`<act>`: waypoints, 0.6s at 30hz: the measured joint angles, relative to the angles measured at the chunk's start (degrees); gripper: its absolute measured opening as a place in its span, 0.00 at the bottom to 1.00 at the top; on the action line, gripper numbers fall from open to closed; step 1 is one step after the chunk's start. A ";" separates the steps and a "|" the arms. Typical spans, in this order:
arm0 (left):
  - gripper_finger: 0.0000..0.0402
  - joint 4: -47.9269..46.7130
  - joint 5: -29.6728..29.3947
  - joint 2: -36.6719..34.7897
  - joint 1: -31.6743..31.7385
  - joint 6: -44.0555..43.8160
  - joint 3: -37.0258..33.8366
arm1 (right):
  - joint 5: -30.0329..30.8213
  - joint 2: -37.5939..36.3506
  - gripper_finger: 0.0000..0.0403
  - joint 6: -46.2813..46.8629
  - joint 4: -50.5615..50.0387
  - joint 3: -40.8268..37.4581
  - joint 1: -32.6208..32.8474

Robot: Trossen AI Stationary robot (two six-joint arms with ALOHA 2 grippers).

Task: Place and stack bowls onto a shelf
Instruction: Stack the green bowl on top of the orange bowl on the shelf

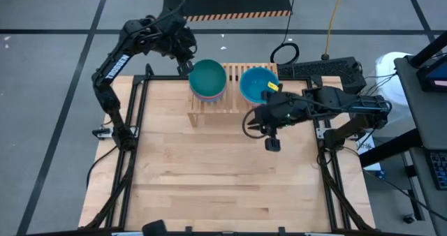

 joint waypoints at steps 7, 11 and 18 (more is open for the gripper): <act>0.18 -3.37 0.05 -4.59 -0.05 -3.51 0.01 | -0.33 3.06 0.11 -6.74 6.52 -0.04 -6.39; 0.18 -6.28 0.07 -6.71 -0.33 -4.72 0.01 | -2.68 4.65 0.11 -10.78 12.81 -0.04 -11.22; 0.18 -6.11 0.27 -8.95 -0.37 -6.47 0.05 | -14.09 5.90 0.11 -10.06 20.94 -0.02 -19.51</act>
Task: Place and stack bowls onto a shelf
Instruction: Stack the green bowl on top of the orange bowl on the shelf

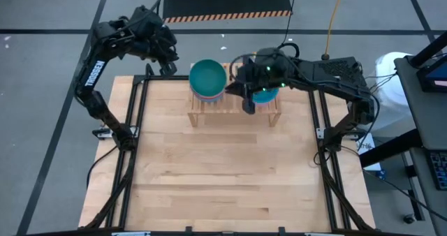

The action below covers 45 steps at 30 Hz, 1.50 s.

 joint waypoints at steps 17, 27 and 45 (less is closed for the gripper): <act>0.18 12.75 3.01 5.48 0.09 17.53 -8.61 | 0.09 -1.16 0.11 0.77 -5.18 0.00 -1.92; 0.18 18.25 3.42 5.55 3.09 19.23 -16.32 | -0.14 -1.19 0.11 2.21 -5.19 0.00 -1.90; 0.18 22.88 6.86 4.94 4.98 19.12 -17.64 | -0.16 -1.19 0.11 1.80 -5.21 0.00 -1.90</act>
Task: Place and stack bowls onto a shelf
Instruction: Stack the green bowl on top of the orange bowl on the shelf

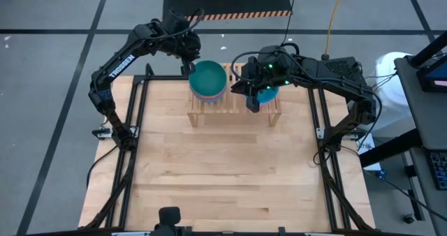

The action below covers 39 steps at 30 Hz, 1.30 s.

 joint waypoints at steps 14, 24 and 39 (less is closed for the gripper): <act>0.18 1.03 4.46 0.87 -1.25 0.38 0.00 | 0.00 0.00 0.11 -0.63 -1.33 0.07 0.00; 0.18 0.59 6.84 1.95 -1.46 -0.69 0.00 | 0.00 0.00 0.11 -0.63 -1.33 0.07 0.00; 0.18 0.46 6.84 3.51 -1.79 -0.26 0.00 | -0.04 0.00 0.11 -1.07 -2.60 0.07 0.00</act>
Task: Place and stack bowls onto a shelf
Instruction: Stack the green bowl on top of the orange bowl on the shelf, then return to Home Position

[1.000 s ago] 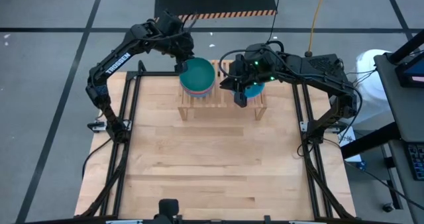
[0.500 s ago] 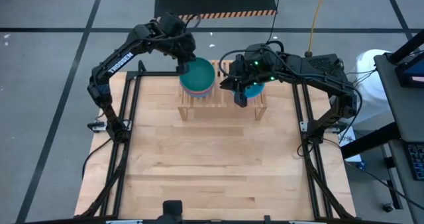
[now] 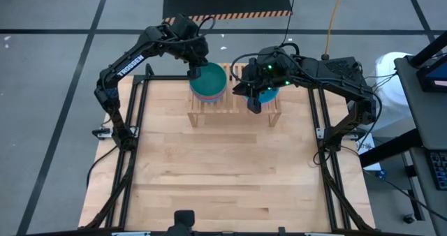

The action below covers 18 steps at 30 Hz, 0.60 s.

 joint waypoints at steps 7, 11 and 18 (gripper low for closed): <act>0.18 0.01 -0.13 -0.68 -0.22 0.16 -0.02 | 0.09 0.00 0.11 -0.56 0.00 0.00 0.00; 0.18 -0.02 -1.73 -4.08 -0.51 0.42 0.00 | 0.32 -0.92 0.11 -3.84 -2.21 0.00 0.00; 0.18 -2.16 -2.12 -12.51 -0.63 -0.46 0.07 | 0.59 -6.39 0.11 -6.12 -9.07 -0.02 0.00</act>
